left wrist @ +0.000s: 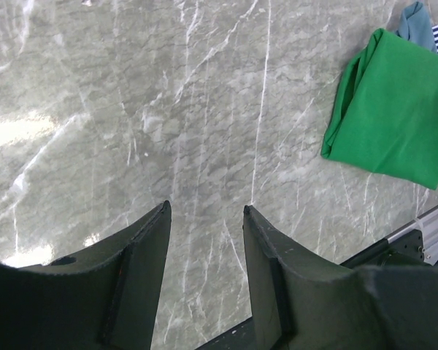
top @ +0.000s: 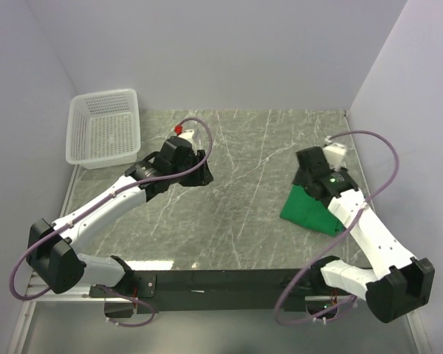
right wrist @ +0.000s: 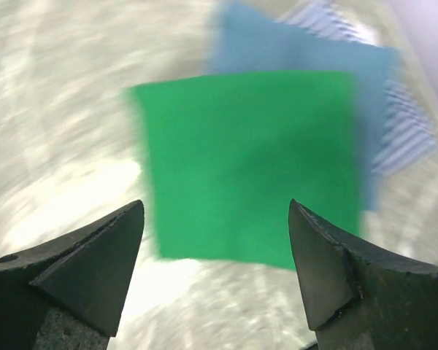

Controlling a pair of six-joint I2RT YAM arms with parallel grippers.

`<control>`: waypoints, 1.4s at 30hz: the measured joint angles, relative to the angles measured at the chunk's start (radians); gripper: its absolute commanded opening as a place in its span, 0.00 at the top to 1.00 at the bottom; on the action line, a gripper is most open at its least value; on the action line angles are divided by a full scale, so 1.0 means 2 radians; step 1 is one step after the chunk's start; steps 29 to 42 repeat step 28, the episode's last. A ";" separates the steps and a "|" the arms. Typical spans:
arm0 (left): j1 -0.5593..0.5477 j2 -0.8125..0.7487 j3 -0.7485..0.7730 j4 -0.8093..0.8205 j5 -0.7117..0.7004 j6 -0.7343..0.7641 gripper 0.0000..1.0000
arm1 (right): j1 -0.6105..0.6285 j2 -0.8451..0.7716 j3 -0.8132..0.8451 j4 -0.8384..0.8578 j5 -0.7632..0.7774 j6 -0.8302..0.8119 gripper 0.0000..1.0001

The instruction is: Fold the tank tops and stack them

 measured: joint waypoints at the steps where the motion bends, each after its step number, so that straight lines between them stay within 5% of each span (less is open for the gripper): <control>1: 0.000 -0.005 -0.005 0.001 -0.003 -0.002 0.50 | 0.031 -0.003 0.001 0.007 -0.001 0.002 0.13; 14: 0.000 -0.168 -0.134 -0.003 -0.100 -0.051 0.49 | 0.318 -0.015 0.003 0.123 -0.012 0.014 0.07; 28: 0.000 -0.246 -0.180 -0.020 -0.139 -0.057 0.48 | 0.322 -0.140 -0.087 0.198 -0.020 0.016 0.00; 42: 0.000 -0.246 -0.180 -0.020 -0.139 -0.057 0.48 | 0.322 -0.140 -0.087 0.198 -0.020 0.016 0.00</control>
